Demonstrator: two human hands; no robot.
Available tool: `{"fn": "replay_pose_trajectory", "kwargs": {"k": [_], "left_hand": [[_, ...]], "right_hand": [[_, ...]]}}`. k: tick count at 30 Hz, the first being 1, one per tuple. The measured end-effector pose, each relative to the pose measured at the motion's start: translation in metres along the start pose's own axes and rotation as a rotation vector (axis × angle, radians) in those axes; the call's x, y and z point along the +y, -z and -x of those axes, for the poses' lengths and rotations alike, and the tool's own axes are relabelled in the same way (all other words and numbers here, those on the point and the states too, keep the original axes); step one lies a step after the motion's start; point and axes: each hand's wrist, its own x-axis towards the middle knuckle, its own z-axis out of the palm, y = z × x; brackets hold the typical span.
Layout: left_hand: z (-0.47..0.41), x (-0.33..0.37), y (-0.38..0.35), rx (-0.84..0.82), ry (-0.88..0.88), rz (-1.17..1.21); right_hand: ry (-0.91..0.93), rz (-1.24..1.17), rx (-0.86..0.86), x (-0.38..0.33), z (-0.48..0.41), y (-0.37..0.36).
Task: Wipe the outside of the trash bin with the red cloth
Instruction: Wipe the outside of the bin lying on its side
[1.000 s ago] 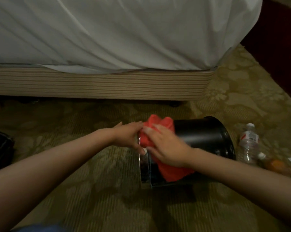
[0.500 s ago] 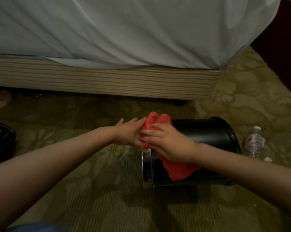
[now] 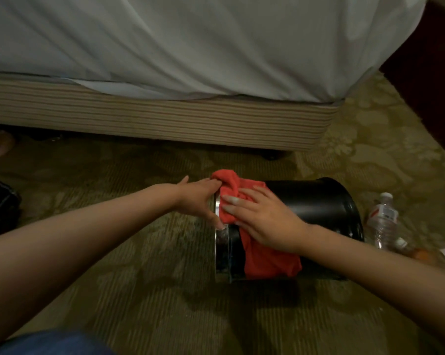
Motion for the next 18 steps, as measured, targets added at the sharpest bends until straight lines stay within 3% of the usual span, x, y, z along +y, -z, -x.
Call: {"fn": "replay_pose_trajectory", "kwargs": {"k": [4,9,12,15,18], "left_hand": [[0.000,0.007,0.005,-0.035,0.047,-0.053],[-0.001,0.006,0.009,-0.074,0.085,-0.062],[-0.001,0.007,0.010,-0.059,0.076,-0.047],[0.002,0.006,0.007,-0.055,0.072,-0.042],[0.003,0.007,0.008,-0.054,0.081,-0.031]], "right_hand": [[-0.265,0.052,-0.085,0.024,-0.045,0.011],[-0.032,0.018,-0.053,0.024,-0.020,0.006],[-0.096,-0.022,-0.042,0.049,0.003,0.015],[-0.296,-0.205,0.261,0.071,0.016,0.043],[-0.477,-0.196,0.619,0.090,0.022,0.083]]}}
